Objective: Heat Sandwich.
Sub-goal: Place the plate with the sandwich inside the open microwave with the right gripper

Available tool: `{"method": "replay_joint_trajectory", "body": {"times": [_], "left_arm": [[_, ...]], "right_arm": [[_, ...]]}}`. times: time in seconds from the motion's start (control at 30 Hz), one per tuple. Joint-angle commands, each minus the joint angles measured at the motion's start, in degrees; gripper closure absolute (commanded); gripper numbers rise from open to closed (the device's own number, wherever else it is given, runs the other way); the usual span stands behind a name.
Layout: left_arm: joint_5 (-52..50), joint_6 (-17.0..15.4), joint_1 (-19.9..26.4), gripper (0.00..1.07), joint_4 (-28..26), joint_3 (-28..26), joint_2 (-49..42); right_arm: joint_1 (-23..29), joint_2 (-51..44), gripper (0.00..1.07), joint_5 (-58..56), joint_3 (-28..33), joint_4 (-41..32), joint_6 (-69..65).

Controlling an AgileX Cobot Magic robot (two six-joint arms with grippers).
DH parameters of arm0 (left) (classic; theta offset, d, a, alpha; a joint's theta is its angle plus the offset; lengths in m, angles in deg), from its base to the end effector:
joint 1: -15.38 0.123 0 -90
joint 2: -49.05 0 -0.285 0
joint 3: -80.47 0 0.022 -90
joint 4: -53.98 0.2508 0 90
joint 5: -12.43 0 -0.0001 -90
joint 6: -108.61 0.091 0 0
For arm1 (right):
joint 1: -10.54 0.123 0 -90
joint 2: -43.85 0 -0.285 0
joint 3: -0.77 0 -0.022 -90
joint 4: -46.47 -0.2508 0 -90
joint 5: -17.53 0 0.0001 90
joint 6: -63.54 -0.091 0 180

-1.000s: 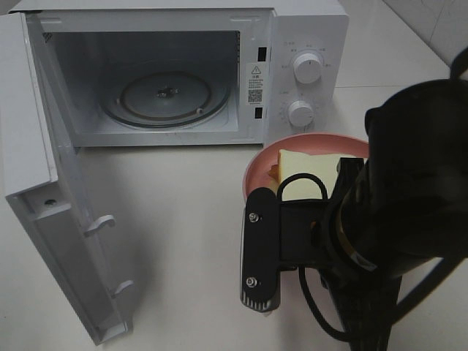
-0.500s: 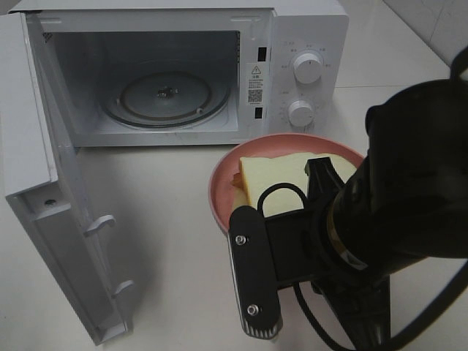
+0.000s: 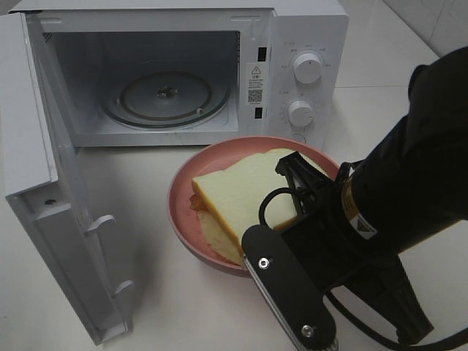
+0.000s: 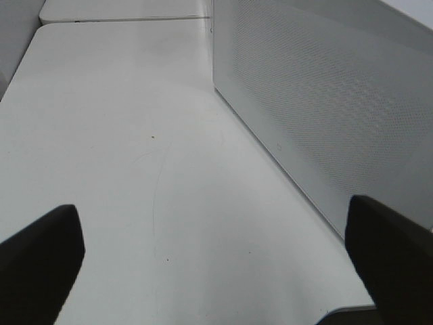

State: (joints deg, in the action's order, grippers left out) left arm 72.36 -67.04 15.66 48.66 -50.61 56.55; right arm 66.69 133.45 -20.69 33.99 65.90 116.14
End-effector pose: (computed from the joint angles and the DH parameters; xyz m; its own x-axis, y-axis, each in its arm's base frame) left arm -0.0044 -0.0073 0.2770 -0.4400 0.0270 -0.8976 0.0800 0.9968 -0.0092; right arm 0.1559 0.1988 0.2072 0.5220 -0.8516 0.0476 -0.7720 -0.4955 -0.3980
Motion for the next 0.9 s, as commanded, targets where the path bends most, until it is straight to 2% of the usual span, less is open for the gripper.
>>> {"method": "replay_joint_trajectory", "body": {"times": [0.03, 0.33, 0.53, 0.8, 0.9], "left_arm": [[-0.5, -0.1, 0.1, 0.09, 0.1, 0.1, -0.9], [-0.5, -0.1, 0.1, 0.09, 0.1, 0.1, -0.9], [-0.5, -0.1, 0.1, 0.09, 0.1, 0.1, -0.9], [-0.5, -0.1, 0.1, 0.09, 0.1, 0.1, -0.9], [-0.5, -0.1, 0.1, 0.09, 0.1, 0.1, -0.9]], "right_arm": [[-1.9, -0.9, 1.07, 2.6, -0.2, -1.1, 7.4], [-7.5, -0.9, 1.07, 4.3, -0.2, -1.0, 14.0], [-8.8, -0.9, 1.07, 7.2, -0.2, -1.0, 15.1], [-9.1, -0.7, 1.07, 11.5, -0.2, -5.8, 22.3], [-11.2, 0.2, 1.07, 12.1, -0.8, -6.9, 22.3]]}}
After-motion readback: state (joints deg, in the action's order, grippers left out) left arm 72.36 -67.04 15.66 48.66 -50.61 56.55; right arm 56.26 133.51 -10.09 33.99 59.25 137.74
